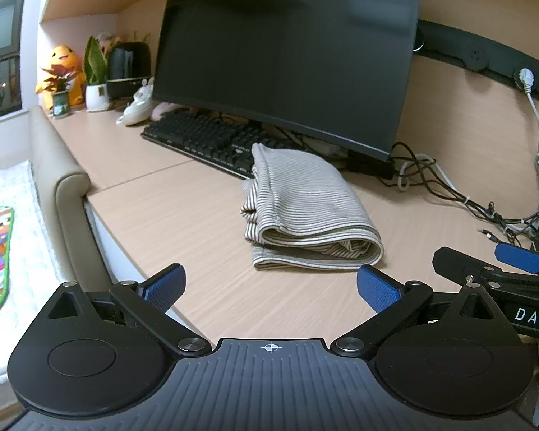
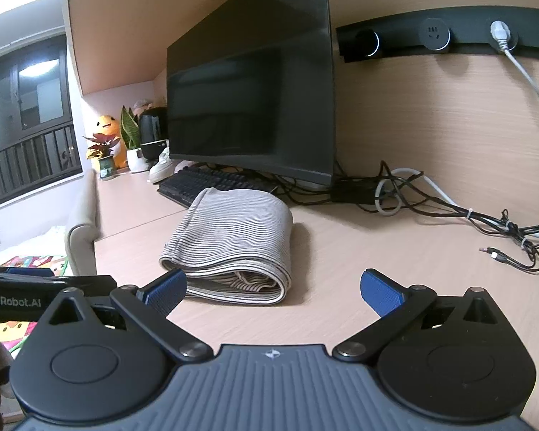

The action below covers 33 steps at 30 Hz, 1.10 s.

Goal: Fold clothes

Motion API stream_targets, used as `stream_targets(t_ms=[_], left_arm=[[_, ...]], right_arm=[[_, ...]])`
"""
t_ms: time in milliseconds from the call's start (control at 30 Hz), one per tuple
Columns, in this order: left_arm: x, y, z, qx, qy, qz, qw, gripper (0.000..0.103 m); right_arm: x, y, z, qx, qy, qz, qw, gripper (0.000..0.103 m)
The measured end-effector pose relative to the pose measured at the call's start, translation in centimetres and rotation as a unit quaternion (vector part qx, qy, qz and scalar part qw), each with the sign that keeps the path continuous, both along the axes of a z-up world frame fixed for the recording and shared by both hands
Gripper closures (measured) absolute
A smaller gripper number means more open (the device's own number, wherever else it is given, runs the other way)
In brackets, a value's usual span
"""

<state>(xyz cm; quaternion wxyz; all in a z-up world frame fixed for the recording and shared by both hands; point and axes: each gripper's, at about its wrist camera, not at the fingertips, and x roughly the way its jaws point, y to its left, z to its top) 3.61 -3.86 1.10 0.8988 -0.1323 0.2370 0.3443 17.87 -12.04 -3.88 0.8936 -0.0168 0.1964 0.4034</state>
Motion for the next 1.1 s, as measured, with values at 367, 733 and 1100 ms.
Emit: stream_targets(t_ms=[367,733,1100], left_arm=[[0.18,-0.21,-0.04,-0.001,0.002,-0.004,1.0,0.0],[0.27,-0.23,-0.07,0.001,0.003,-0.006,1.0,0.0],[0.31,-0.21,-0.15,0.004,0.004,-0.01,0.9999,0.0]], right_arm=[[0.06,-0.12,-0.02,0.001,0.0,0.0,1.0,0.0],[0.06,-0.02,0.03,0.001,0.0,-0.002,1.0,0.0],[0.05,-0.05,0.04,-0.001,0.0,-0.003,1.0,0.0]])
